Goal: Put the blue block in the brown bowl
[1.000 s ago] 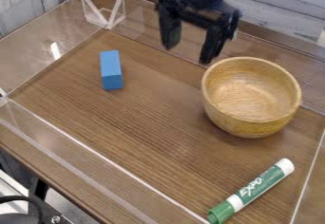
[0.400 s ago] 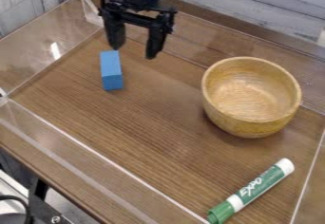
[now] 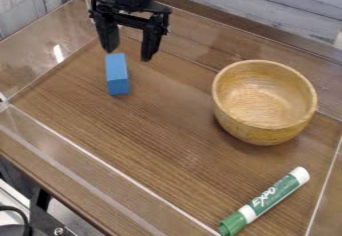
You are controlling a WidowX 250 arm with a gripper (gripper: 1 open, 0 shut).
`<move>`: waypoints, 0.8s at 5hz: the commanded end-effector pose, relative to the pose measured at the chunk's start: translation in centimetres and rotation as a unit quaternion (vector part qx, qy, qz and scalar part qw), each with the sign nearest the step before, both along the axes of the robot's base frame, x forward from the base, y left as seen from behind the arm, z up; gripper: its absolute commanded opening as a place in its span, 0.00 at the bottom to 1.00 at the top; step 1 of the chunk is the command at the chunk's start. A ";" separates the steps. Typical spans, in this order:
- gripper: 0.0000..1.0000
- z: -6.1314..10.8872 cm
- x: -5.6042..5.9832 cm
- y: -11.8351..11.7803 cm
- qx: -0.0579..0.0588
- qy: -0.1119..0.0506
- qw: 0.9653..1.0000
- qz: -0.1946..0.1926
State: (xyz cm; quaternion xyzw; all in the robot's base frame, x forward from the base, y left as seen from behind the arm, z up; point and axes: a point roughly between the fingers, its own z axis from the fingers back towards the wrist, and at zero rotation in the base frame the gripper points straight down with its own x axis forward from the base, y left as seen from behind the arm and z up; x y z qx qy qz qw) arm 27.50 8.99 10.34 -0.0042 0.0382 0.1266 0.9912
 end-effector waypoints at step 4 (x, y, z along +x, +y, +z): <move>1.00 -1.3 0.4 2.0 0.007 -0.027 0.998 0.063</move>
